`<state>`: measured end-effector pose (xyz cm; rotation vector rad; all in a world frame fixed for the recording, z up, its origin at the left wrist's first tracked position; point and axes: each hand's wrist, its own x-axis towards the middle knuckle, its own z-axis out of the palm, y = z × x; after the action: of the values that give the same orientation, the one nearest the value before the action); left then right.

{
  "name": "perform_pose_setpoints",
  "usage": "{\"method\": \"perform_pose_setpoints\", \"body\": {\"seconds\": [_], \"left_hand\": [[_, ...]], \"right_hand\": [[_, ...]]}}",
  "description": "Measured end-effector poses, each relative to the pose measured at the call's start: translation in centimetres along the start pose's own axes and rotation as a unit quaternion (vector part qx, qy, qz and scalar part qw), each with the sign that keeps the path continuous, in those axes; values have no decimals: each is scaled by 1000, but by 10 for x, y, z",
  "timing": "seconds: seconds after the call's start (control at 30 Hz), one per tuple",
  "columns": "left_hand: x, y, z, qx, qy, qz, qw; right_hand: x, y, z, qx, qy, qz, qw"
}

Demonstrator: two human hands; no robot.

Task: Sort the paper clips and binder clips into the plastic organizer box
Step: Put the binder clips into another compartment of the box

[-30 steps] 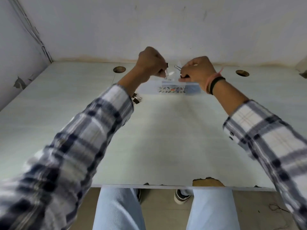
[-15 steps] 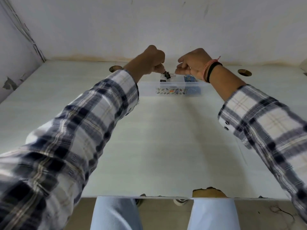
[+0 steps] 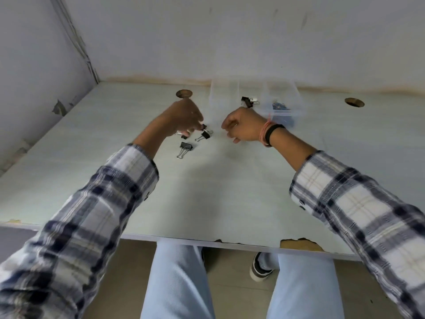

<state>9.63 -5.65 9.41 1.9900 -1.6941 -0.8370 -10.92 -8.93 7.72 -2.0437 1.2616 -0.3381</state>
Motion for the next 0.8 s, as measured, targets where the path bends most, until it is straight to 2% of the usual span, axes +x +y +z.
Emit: {"method": "perform_pose_setpoints", "body": {"seconds": [0.1,0.2,0.33,0.53,0.67,0.8], "left_hand": [[-12,-23,-8,135,-60,5,989],[-19,-32,-10,203,-121,13,972],[-14,-49,0,185,-93,42,977],[-13,-67,3,106,-43,74,991],[-14,-63,5,110,-45,66,991],[-15,-59,4,109,-83,46,990]], "right_hand": [[9,-19,18,-150,-2,-52,987],[23,-31,33,-213,-33,-70,974],[39,-32,50,-253,-63,-68,963],[41,-23,46,-239,-35,-74,968],[37,-21,45,-248,-57,-68,965],[36,-20,49,-247,-63,-84,963]]}}
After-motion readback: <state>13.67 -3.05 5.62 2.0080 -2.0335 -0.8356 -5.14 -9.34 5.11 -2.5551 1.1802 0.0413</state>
